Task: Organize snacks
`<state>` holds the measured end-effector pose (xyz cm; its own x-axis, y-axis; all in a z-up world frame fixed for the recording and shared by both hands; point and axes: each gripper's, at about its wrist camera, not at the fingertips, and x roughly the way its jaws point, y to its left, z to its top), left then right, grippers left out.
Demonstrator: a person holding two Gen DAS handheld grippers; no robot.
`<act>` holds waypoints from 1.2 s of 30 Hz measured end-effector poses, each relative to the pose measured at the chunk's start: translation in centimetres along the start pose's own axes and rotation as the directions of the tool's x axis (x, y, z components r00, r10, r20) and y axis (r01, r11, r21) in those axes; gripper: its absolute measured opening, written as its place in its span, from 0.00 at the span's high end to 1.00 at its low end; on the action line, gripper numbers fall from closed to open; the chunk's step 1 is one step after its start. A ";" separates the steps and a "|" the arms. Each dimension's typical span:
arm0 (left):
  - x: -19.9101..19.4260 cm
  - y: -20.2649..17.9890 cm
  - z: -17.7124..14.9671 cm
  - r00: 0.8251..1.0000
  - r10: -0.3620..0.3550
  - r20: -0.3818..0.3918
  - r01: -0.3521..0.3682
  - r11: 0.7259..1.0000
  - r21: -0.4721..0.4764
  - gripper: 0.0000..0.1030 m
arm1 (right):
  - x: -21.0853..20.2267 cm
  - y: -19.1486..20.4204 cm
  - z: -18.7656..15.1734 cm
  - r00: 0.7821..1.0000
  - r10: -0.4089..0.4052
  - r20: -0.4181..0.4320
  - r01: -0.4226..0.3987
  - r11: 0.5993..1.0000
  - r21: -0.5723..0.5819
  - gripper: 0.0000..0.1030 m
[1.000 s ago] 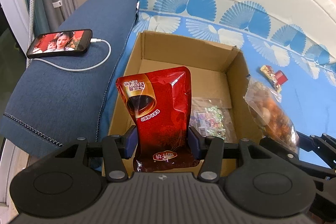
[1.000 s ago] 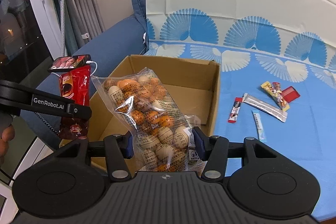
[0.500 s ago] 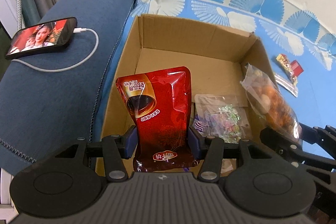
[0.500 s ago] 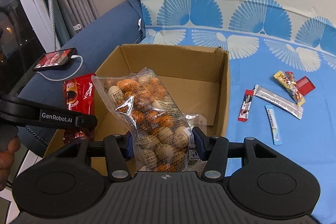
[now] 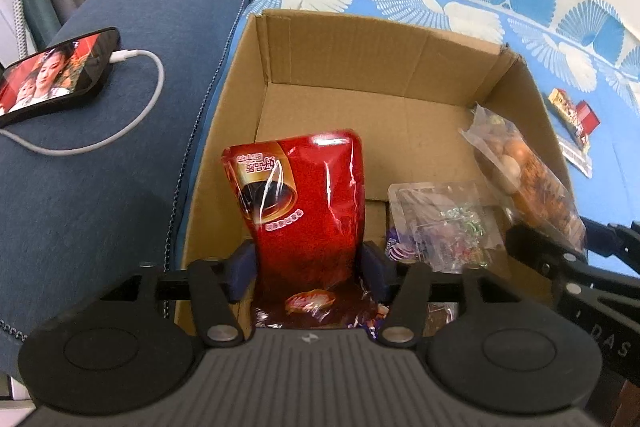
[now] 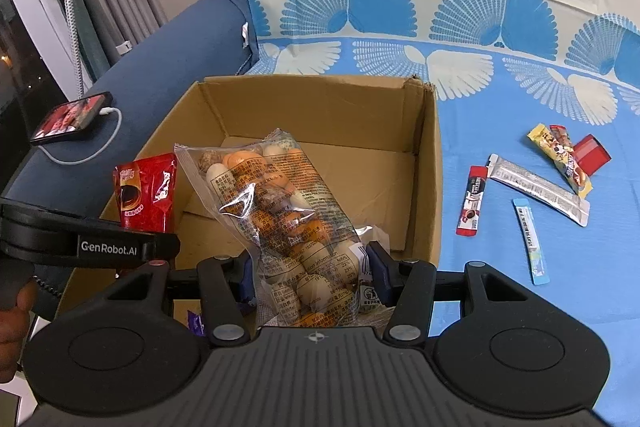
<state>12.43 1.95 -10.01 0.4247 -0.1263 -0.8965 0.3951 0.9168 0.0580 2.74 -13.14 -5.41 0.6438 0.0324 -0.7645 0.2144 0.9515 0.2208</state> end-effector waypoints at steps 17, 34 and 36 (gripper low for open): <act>-5.3 0.9 -6.0 0.999 0.046 -0.008 -0.046 0.999 -0.015 0.00 | -5.5 2.6 -4.4 0.999 0.000 -0.033 0.000 1.000 -0.017 0.18; -13.2 -1.2 -11.3 0.986 0.069 0.153 -0.073 0.997 0.023 0.00 | -14.3 4.7 -8.0 0.991 -0.037 0.131 0.047 0.996 -0.077 0.14; -13.8 -1.3 -11.6 0.984 0.068 0.166 -0.073 0.997 0.024 0.00 | -15.0 4.7 -8.3 0.989 -0.038 0.143 0.050 0.996 -0.076 0.14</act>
<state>-3.43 6.91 -2.85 0.5801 -0.1251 -0.8049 0.3823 0.9144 0.1334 -12.02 -6.59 2.05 0.7337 -0.0482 -0.6777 0.1893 0.9725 0.1358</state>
